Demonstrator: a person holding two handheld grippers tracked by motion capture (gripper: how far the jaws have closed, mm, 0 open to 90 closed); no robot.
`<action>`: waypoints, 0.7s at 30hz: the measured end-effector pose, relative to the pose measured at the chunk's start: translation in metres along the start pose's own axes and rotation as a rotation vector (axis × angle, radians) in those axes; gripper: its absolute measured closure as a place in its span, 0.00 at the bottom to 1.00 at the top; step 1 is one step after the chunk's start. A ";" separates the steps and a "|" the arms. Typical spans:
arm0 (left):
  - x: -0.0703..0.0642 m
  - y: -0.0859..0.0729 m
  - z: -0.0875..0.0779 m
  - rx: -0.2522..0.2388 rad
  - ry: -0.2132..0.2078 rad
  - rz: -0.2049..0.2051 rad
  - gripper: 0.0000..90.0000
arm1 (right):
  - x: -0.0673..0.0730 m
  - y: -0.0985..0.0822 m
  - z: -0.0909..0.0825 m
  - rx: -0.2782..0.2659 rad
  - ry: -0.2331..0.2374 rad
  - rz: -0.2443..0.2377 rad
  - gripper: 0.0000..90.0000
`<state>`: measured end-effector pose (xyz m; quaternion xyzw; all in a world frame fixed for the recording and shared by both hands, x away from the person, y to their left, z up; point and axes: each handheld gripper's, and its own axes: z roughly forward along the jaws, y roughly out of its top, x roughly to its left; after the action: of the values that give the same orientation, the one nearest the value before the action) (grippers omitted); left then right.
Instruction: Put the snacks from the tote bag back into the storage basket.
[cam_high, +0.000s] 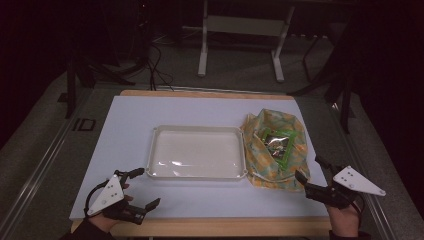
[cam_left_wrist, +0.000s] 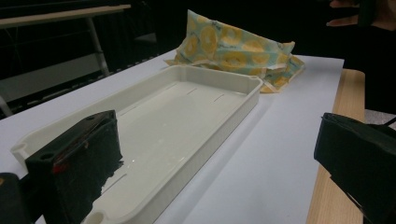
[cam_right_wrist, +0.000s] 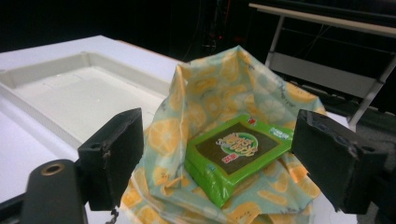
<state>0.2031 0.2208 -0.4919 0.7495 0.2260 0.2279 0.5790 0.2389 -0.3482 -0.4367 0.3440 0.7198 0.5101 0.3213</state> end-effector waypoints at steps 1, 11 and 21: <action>0.000 0.000 0.000 -0.002 0.002 -0.001 0.01 | -0.001 0.001 0.000 -0.001 -0.009 0.003 0.19; 0.000 0.001 0.000 -0.002 0.002 -0.002 0.01 | -0.003 0.015 0.001 0.015 -0.076 -0.028 0.19; -0.001 0.001 0.001 0.002 -0.001 -0.004 0.01 | -0.012 0.040 0.015 0.013 -0.102 -0.028 0.15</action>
<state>0.2029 0.2197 -0.4915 0.7497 0.2273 0.2260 0.5790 0.2643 -0.3412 -0.4014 0.3616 0.7106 0.4827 0.3624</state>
